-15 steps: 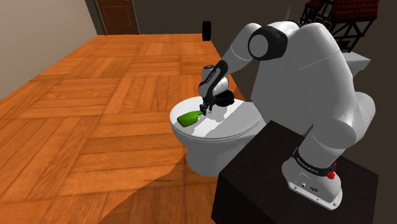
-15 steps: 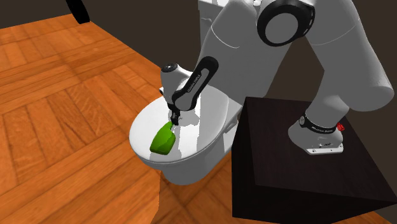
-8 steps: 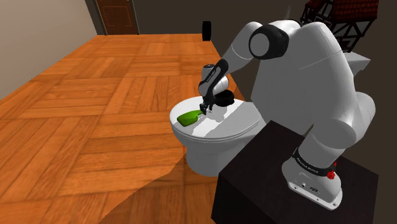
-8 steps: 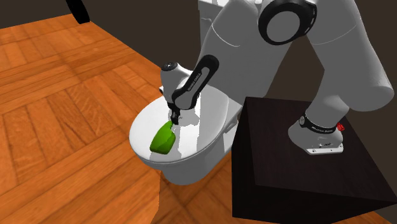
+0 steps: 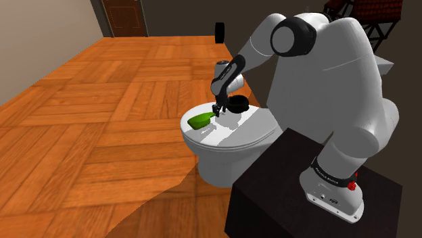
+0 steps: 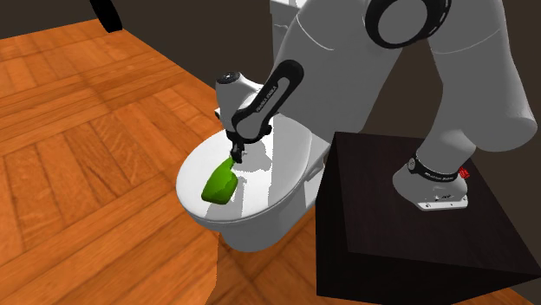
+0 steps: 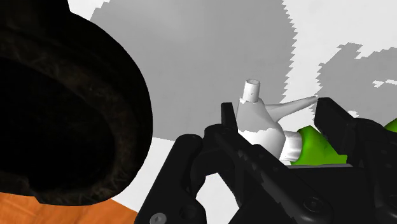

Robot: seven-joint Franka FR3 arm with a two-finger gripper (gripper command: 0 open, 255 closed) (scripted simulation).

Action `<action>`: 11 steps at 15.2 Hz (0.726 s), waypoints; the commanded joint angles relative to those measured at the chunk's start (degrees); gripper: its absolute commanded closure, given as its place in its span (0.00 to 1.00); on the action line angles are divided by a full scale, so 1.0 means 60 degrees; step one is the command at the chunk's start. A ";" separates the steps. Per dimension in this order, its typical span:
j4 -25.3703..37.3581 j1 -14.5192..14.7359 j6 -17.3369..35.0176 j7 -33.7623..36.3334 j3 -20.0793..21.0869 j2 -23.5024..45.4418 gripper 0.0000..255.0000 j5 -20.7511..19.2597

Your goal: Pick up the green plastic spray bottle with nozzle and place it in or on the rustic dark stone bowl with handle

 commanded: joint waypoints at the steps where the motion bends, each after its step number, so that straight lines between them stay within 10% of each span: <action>1: -0.0107 0.0002 -0.0143 -0.0007 -0.0009 -0.0249 1.00 -0.0007; 11: -0.0304 0.0037 -0.0982 -0.0005 -0.0050 -0.1286 1.00 -0.0050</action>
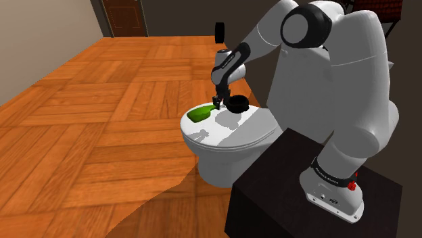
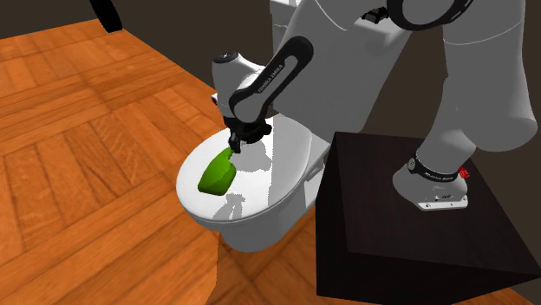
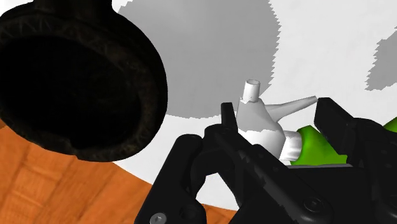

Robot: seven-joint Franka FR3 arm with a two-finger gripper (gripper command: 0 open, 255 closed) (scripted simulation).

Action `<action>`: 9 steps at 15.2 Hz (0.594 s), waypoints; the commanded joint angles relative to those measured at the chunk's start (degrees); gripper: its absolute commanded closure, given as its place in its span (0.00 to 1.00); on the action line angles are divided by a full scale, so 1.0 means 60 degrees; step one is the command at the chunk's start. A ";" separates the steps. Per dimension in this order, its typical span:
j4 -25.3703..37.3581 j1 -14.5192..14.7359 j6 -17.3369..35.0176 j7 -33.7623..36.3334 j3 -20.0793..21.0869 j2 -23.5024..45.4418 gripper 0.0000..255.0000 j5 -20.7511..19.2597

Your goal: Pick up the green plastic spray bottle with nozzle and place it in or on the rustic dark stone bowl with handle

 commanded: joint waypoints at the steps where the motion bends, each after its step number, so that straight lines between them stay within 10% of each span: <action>1: -0.0034 0.0008 -0.0184 0.0002 -0.0008 -0.0216 1.00 -0.0009; 9: -0.0024 0.0032 -0.0932 0.0005 -0.0035 -0.0954 1.00 -0.0045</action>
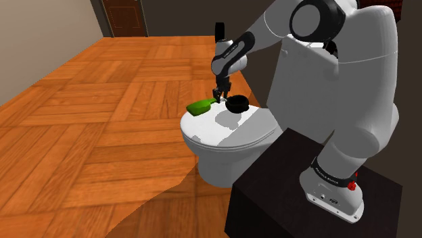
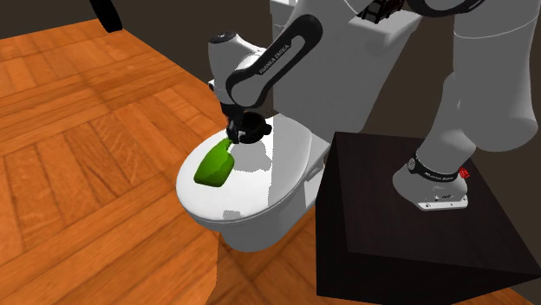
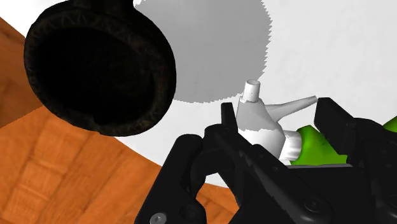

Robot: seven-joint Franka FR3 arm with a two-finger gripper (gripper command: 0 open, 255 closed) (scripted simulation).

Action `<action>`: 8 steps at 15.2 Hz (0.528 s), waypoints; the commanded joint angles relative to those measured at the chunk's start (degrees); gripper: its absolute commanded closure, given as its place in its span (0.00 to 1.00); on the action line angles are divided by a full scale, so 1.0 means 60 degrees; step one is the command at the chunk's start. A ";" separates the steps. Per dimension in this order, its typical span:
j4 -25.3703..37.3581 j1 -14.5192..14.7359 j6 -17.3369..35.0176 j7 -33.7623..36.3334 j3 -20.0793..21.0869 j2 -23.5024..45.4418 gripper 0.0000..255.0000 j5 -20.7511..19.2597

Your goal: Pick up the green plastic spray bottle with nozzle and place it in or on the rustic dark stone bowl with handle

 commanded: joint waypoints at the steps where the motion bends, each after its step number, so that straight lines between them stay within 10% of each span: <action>1: -0.0024 0.0016 -0.0164 0.0014 -0.0005 -0.0185 1.00 -0.0012; 8: -0.0053 -0.0775 -0.0305 -0.1080 -0.0227 -0.0380 1.00 0.0125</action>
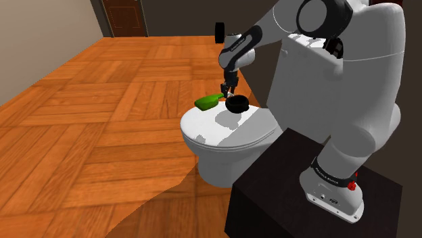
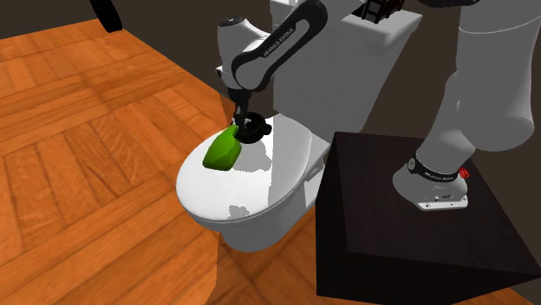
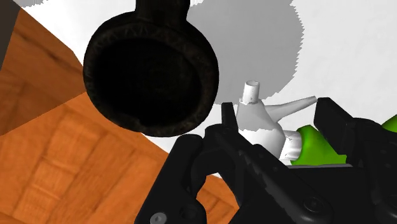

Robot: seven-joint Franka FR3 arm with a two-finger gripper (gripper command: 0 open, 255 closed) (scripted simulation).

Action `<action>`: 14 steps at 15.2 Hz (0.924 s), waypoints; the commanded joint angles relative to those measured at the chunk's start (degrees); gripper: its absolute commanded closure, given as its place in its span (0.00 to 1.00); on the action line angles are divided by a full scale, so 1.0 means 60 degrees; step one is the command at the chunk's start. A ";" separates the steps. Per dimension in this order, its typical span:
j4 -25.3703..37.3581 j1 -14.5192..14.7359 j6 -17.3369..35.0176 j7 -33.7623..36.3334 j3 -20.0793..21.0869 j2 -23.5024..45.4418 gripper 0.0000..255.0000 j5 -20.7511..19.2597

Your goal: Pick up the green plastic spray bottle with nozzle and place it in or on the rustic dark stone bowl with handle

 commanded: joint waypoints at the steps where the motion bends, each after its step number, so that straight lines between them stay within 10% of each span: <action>1: 0.0146 -0.0328 -0.0040 -0.0459 -0.0085 0.0097 1.00 0.0068; 14: 0.1497 -0.2437 -0.0614 -0.3236 -0.0559 0.0838 1.00 0.0517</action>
